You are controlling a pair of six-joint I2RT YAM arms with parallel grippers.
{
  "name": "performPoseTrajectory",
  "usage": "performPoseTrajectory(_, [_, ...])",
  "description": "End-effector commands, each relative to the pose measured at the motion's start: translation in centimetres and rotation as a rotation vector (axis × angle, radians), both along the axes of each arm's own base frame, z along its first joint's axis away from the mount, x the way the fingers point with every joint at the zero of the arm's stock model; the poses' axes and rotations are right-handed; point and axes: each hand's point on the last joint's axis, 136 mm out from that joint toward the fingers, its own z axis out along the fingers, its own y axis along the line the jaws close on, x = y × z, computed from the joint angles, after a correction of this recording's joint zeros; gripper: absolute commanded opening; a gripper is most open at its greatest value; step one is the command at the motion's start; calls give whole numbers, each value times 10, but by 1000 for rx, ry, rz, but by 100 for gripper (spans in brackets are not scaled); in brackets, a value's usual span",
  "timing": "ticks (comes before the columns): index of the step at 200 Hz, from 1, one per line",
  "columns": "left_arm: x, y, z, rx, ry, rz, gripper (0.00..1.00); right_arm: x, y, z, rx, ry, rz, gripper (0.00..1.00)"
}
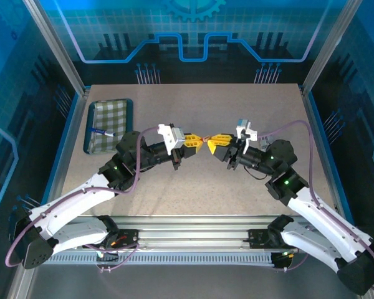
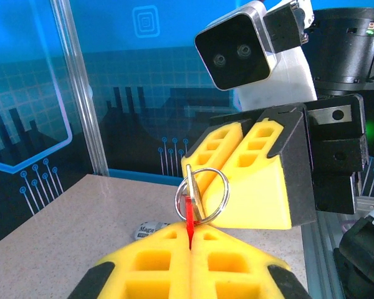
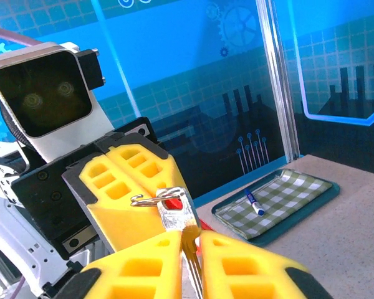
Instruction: Remove the keys from the keyring
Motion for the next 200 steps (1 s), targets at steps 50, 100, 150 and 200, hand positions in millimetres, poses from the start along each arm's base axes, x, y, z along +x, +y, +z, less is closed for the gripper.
performPoseTrajectory(50, [-5, -1, 10, -40, -17, -20, 0, -5, 8, 19, 81, -15, 89, 24])
performPoseTrajectory(100, [-3, 0, 12, -54, -14, -6, 0, -6, 15, 17, 101, 2, 128, 24])
performPoseTrajectory(150, [-2, 1, 14, -70, -9, 1, 0, -3, 14, 13, 83, 14, 101, 20])
performPoseTrajectory(200, [0, 3, 17, -89, -4, 8, 0, -4, 13, 8, 64, 29, 96, 24])
